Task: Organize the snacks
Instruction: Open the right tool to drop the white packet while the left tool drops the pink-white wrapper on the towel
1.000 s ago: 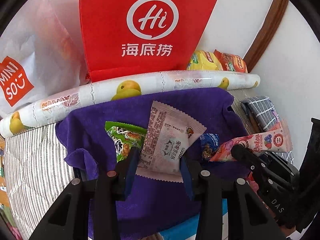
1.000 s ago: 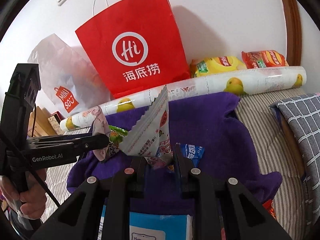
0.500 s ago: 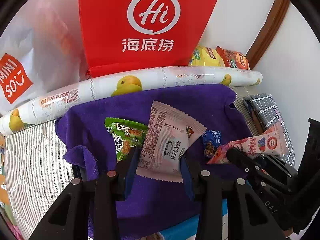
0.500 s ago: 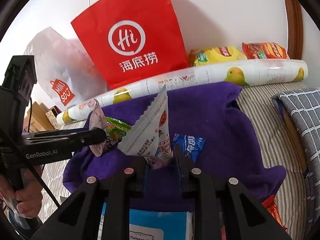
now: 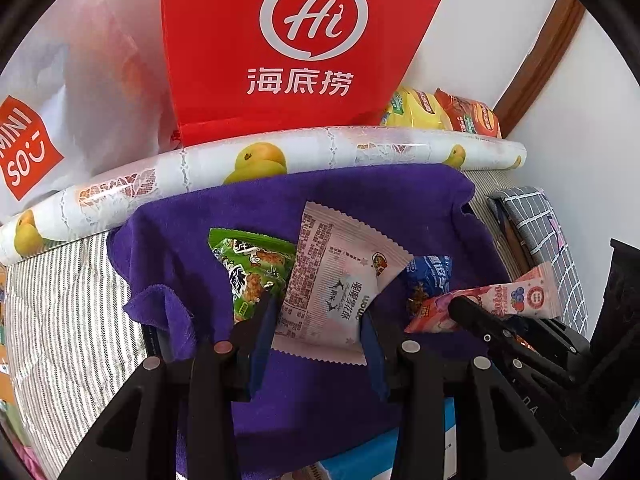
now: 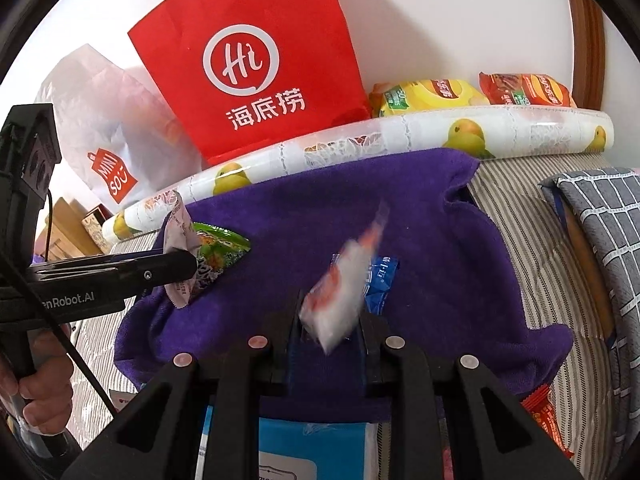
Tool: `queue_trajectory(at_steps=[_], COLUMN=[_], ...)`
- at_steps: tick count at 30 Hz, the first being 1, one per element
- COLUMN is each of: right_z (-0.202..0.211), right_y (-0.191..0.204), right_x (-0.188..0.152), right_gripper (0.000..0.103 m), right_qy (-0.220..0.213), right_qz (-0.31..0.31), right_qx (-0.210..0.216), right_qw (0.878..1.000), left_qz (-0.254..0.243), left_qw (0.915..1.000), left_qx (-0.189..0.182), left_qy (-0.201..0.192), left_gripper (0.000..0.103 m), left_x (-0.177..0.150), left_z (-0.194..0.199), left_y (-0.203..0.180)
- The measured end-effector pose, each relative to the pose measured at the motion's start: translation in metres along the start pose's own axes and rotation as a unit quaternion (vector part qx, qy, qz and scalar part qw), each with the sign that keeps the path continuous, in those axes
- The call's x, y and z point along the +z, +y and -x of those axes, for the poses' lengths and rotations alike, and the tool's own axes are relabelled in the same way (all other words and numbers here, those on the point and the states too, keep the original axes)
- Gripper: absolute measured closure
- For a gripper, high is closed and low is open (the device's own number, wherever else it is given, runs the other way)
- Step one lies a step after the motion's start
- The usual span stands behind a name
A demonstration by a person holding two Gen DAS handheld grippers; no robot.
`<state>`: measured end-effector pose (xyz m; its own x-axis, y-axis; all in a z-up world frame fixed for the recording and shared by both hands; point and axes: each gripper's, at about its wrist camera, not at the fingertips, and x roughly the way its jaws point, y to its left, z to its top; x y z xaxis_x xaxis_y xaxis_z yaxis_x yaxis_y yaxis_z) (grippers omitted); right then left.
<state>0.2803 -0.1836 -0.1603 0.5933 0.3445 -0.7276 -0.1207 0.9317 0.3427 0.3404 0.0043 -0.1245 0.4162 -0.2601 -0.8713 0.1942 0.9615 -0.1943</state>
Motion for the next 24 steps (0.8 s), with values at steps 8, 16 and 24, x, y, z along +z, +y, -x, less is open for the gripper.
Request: queue_trajectory(at_steps=[8,16,24], right_z=[0.001,0.004,0.019], right_y=[-0.003,-0.005,0.001], right_x=[0.001,0.003,0.005], right_gripper=[0.073,0.066,0.052], right_qy=[-0.005,-0.018,-0.050], right_qz=[-0.007,-0.012,-0.007], right_qx=[-0.012,-0.023,-0.018], right_qw=[1.000,0.999,0.999], left_qz=[0.003,0.005,0.002], left_qw=[0.9999,0.9998,0.9996], left_qx=[0.000,-0.004,-0.006], left_qy=[0.011,0.017,0.026], left_gripper=[0.064,0.064,0.064], left_x=[-0.001,-0.002,-0.002], left_z=[-0.006,-0.009,-0.011], left_y=[0.000,-0.001,0.001])
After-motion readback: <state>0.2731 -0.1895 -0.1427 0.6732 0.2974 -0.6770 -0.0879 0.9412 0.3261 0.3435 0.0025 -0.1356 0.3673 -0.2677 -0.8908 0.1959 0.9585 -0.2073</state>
